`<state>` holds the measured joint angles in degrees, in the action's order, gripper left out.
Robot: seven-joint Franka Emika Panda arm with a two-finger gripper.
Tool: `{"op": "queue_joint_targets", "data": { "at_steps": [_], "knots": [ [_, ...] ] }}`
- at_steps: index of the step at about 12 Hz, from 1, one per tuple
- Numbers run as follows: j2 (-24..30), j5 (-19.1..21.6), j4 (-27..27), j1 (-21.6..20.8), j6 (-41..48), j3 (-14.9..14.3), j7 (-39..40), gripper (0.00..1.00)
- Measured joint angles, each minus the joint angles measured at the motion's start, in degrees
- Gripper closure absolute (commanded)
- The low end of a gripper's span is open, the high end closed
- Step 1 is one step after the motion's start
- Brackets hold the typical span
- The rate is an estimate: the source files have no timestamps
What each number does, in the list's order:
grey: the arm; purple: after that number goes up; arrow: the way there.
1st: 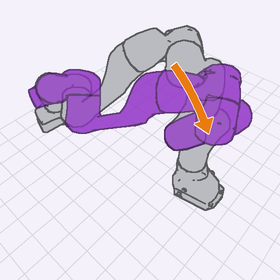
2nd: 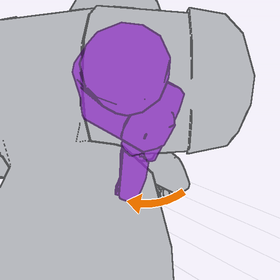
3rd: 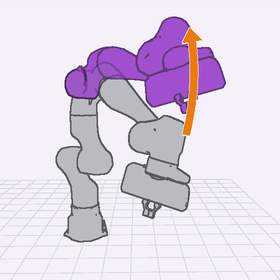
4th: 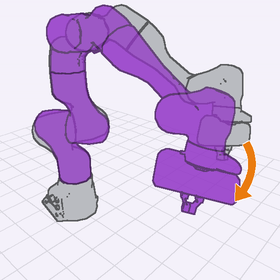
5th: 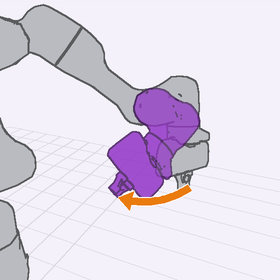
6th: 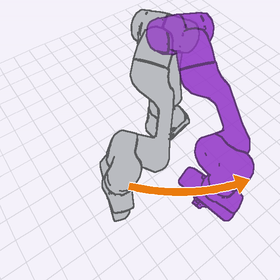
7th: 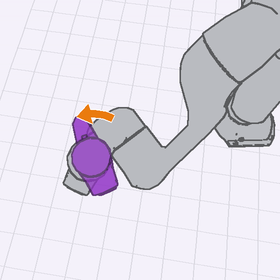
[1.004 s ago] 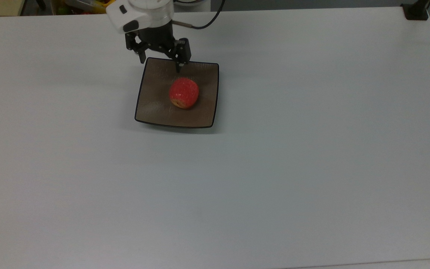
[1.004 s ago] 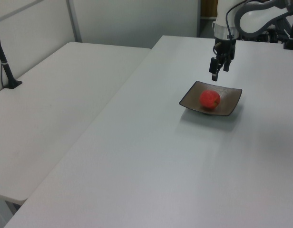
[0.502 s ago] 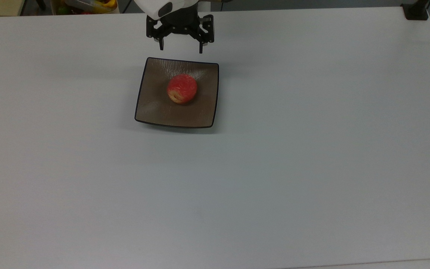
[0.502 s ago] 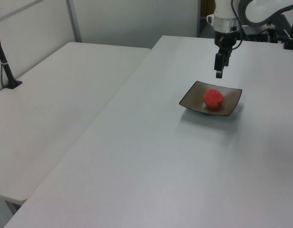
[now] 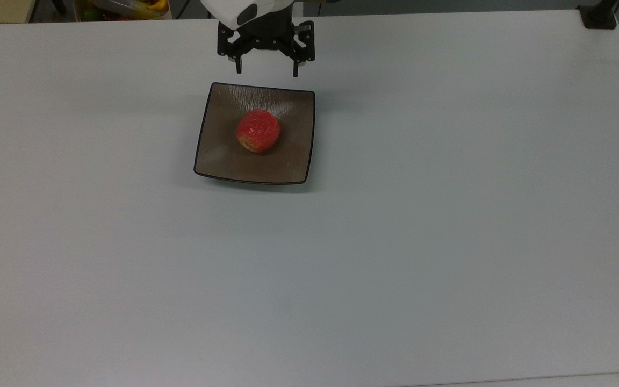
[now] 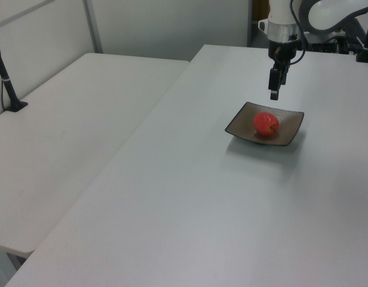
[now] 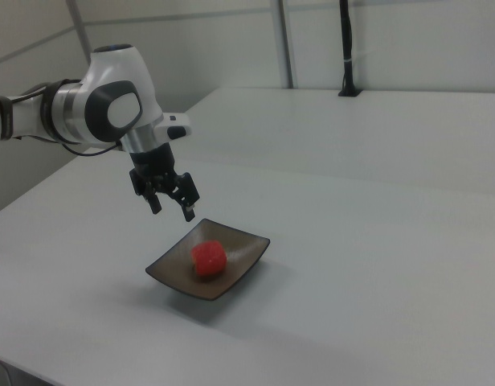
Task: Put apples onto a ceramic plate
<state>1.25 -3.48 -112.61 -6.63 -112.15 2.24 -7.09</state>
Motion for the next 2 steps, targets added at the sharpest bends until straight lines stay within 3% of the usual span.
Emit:
{"op": "queue_joint_targets", "data": {
  "at_steps": [2],
  "knots": [
    [-0.1,0.0,0.0,0.0,-0.1,0.0,0.0,0.00]
  ]
}}
